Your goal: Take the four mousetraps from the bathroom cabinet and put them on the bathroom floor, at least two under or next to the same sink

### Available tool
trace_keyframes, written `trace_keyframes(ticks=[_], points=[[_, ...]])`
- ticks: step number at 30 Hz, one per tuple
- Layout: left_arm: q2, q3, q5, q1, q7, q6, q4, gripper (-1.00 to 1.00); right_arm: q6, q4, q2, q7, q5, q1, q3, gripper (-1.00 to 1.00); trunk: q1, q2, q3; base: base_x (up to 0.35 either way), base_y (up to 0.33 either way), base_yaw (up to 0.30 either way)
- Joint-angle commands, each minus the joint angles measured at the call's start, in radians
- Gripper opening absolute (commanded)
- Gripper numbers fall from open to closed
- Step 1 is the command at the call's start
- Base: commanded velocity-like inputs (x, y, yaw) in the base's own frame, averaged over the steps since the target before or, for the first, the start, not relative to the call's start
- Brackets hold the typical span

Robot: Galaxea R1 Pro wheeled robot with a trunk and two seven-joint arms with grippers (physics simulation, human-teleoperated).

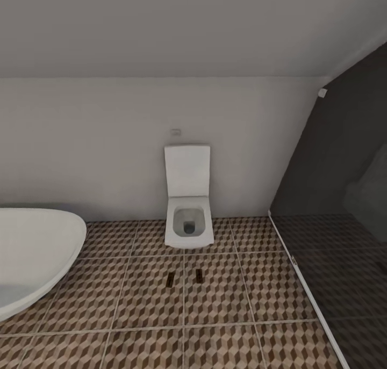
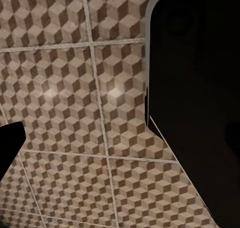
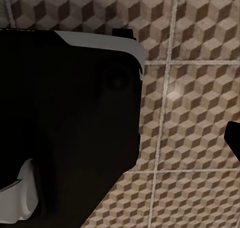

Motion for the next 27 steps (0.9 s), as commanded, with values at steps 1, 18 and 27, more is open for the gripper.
trace_keyframes(ticks=[1,18,27], points=[[-0.001,-0.006,0.003,-0.001,0.001,-0.005,0.004,1.00,0.001,0.000,0.000,-0.003,-0.009,-0.001,0.009,1.00,0.001,-0.002,0.000,0.000,0.000,0.000],[0.001,-0.006,0.003,-0.001,0.001,-0.004,0.004,1.00,0.001,0.000,0.001,-0.003,-0.009,-0.001,0.009,1.00,0.001,-0.002,0.028,0.000,0.000,0.000],[0.001,-0.006,0.003,-0.001,0.001,-0.003,0.004,1.00,0.001,0.000,0.001,-0.003,-0.009,0.000,0.009,1.00,0.001,-0.002,0.042,0.000,0.000,0.000]])
